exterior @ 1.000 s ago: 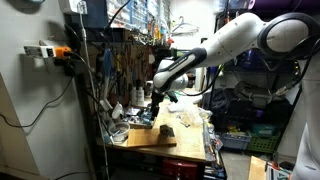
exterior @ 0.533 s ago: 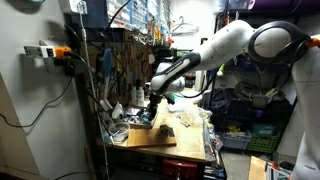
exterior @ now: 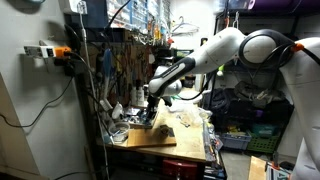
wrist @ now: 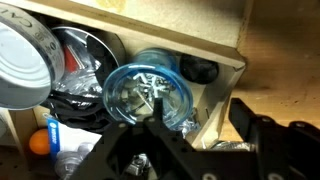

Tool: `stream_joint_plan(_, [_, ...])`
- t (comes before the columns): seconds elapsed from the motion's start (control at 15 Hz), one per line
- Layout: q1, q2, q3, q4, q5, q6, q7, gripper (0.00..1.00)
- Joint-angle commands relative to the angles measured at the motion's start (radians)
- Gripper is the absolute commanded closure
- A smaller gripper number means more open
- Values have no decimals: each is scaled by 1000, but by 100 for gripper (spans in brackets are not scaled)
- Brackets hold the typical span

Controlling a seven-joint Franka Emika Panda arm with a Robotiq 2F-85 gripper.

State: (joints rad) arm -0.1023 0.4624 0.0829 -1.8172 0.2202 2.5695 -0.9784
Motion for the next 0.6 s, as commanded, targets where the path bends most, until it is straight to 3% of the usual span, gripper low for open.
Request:
stream_joint_plan(0.0, [-22, 47, 22, 37, -27, 29, 6, 56])
stream_joint_plan(0.33, [-17, 69, 19, 52, -52, 52, 17, 65])
stream_joint_plan(0.53, [-15, 73, 17, 53, -73, 66, 23, 84])
